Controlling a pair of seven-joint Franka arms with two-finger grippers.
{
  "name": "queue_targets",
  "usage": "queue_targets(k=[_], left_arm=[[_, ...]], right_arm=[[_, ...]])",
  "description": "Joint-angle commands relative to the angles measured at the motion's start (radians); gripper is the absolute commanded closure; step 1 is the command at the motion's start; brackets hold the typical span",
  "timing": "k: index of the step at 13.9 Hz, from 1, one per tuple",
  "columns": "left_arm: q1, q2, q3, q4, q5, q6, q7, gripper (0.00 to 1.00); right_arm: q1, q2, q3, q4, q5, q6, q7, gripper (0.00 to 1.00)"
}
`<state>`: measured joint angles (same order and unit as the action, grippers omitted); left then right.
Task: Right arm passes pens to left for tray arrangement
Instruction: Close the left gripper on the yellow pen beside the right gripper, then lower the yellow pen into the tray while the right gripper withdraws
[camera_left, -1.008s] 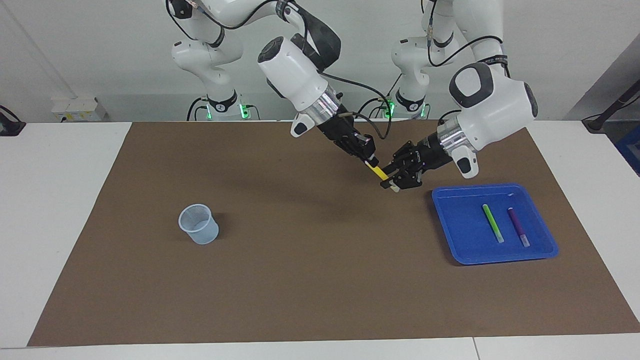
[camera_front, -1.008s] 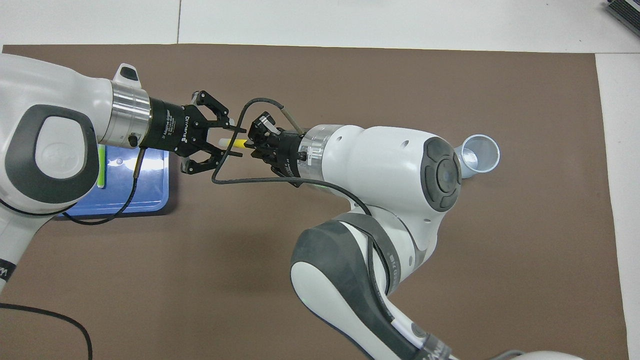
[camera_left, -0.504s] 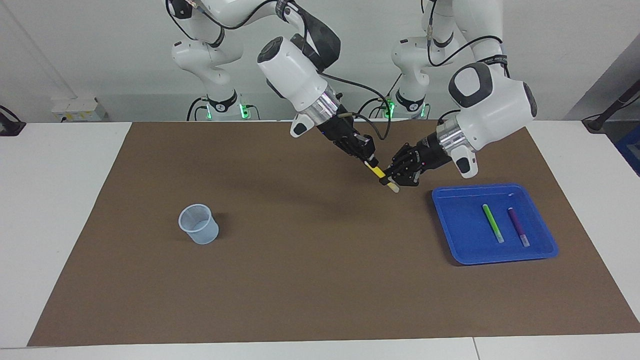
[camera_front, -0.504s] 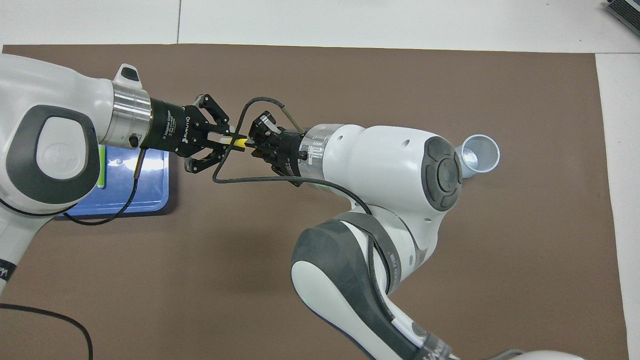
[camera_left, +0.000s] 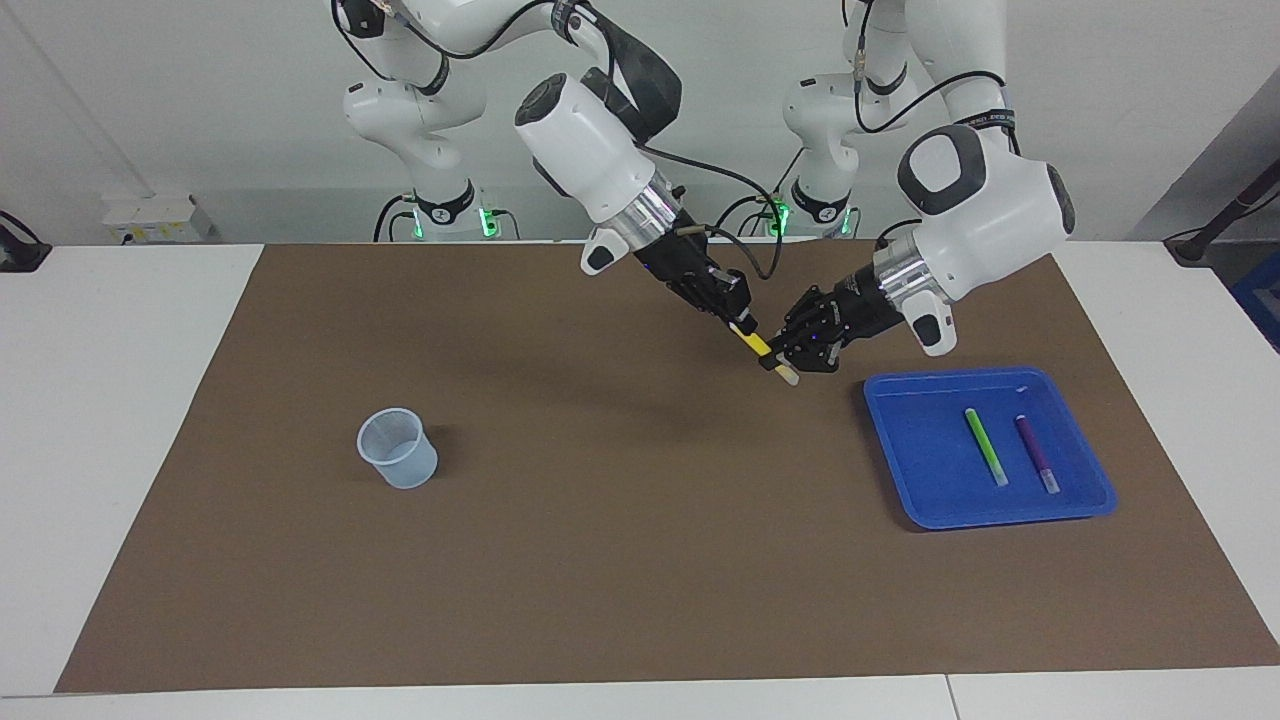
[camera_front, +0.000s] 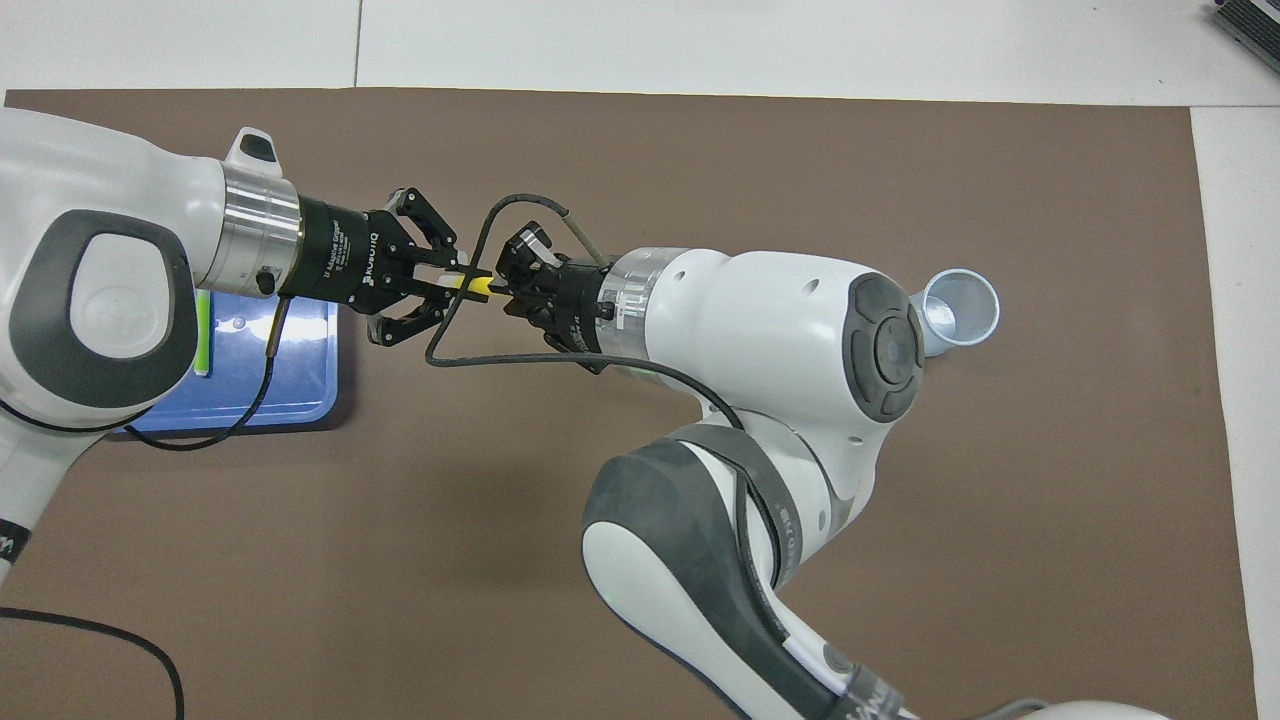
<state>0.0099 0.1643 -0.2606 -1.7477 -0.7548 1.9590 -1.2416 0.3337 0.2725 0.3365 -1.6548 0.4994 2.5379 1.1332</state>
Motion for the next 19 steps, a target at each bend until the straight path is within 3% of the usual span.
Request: queue_targets(k=[1, 3, 6, 9, 15, 19], left_arm=[[0.01, -0.028, 0.014, -0.018, 0.014, -0.011, -0.018, 1.0], [0.016, -0.031, 0.014, -0.015, 0.04, -0.011, -0.01, 1.0], [0.007, -0.023, 0.011, 0.014, 0.262, -0.011, 0.052, 1.0], [0.001, -0.028, 0.011, -0.002, 0.298, -0.015, 0.245, 1.0], [0.018, -0.034, 0.014, -0.026, 0.462, -0.022, 0.679, 1.0], [0.032, -0.042, 0.014, -0.056, 0.567, 0.011, 0.862, 1.0]], right_arm=[[-0.004, 0.007, -0.001, 0.01, 0.01, 0.002, 0.011, 0.0], [-0.008, 0.007, -0.002, 0.023, -0.008, -0.013, 0.011, 0.0], [-0.038, 0.004, -0.008, 0.059, -0.12, -0.149, -0.003, 0.0], [-0.091, -0.024, -0.002, 0.07, -0.228, -0.279, -0.073, 0.0], [-0.241, -0.134, -0.008, 0.069, -0.297, -0.597, -0.509, 0.0], [-0.375, -0.196, -0.008, 0.056, -0.348, -0.738, -0.832, 0.0]])
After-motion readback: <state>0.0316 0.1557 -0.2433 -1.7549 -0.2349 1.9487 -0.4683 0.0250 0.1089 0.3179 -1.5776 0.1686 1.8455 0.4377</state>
